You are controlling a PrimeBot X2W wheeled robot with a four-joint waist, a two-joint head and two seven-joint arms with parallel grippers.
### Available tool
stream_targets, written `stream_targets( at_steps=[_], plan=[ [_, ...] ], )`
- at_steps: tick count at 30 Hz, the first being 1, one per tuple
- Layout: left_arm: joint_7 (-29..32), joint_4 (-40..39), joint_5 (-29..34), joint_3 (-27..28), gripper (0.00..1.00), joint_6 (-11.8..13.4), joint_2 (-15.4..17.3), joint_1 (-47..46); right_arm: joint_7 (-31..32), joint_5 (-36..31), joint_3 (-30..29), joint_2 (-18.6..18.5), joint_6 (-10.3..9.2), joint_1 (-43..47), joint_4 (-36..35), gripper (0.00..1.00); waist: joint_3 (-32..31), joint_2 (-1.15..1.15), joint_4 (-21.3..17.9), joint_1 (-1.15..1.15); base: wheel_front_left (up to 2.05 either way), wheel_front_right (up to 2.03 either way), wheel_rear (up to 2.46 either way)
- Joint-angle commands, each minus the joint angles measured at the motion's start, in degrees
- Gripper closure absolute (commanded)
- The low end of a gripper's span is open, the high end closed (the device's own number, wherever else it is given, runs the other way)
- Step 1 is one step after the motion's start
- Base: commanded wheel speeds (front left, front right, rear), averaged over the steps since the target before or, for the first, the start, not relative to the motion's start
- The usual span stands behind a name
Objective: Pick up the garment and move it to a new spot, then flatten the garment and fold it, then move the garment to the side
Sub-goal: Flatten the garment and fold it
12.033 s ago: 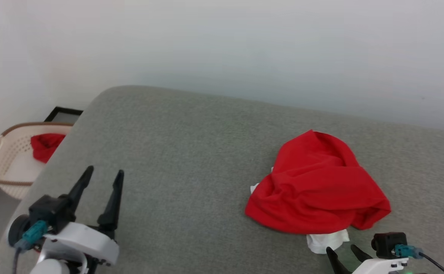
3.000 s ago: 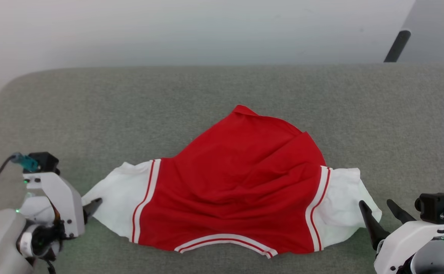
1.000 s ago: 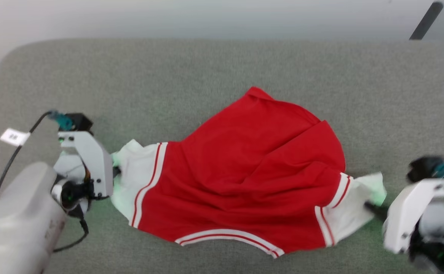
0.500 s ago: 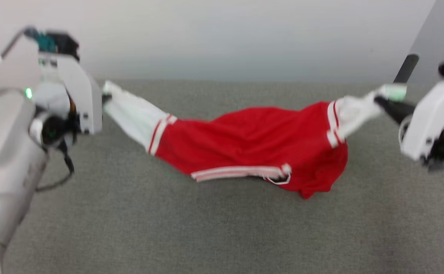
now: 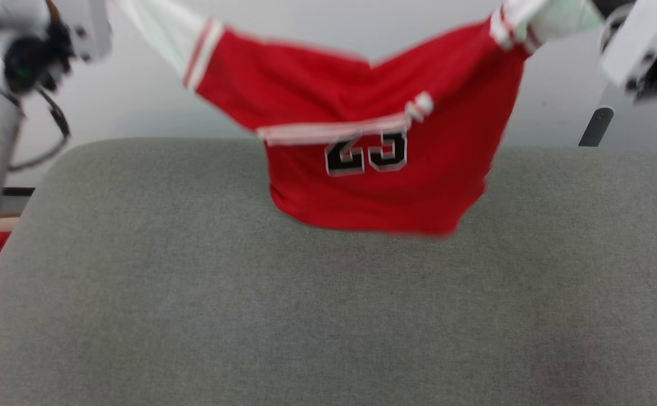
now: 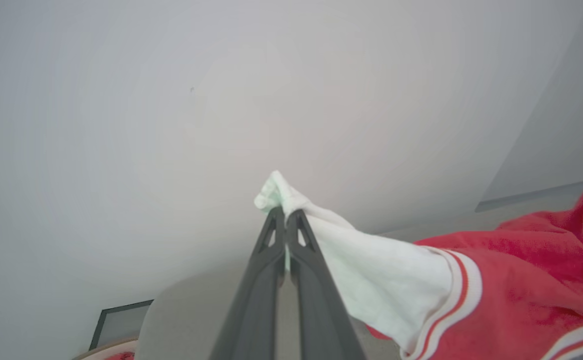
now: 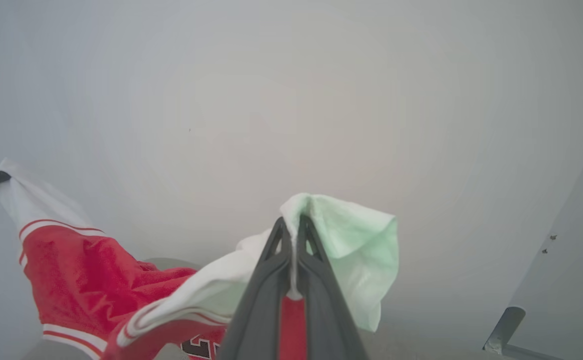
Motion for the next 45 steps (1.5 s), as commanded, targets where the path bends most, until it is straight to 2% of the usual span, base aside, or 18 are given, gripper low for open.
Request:
stream_targets(
  at_steps=[1,14,23,35,41,45],
  plan=[
    [-1.2,0.9,0.8,0.2,1.00,-0.2,0.0,-1.5,-1.8,0.7,0.5,-0.2,0.02,-1.8,1.3,1.00,-0.1,0.00,0.0,0.00,0.00,0.00,0.00],
    [-12.9,9.5,3.4,0.6,1.00,-0.5,-1.6,-10.4,-17.9,2.0,6.5,-2.4,0.02,-15.6,16.5,1.00,0.4,0.00,0.1,0.00,0.00,0.00,0.00],
    [-17.1,13.3,3.4,0.1,1.00,-0.8,-2.3,-15.0,-25.5,1.2,9.7,-3.8,0.02,-22.3,22.6,1.00,7.0,0.00,-0.5,0.00,0.00,0.00,0.00],
    [-27.3,16.5,4.5,0.5,1.00,-0.9,-3.4,-27.6,-40.9,-5.2,12.7,-6.2,0.01,-35.5,31.2,1.00,26.0,0.00,-2.0,0.00,0.00,0.00,0.00],
    [-34.2,16.3,4.3,0.9,1.00,-0.9,-4.1,-33.6,-48.6,-10.4,12.5,-6.6,0.01,-42.8,36.5,1.00,35.4,0.00,-1.2,0.00,0.00,0.00,0.00],
    [-37.1,16.6,2.9,1.2,1.00,-0.9,-5.7,-36.1,-50.7,-14.3,11.7,-6.8,0.01,-46.5,39.4,1.00,41.2,0.00,-0.1,0.00,0.00,0.00,0.00]
  ],
)
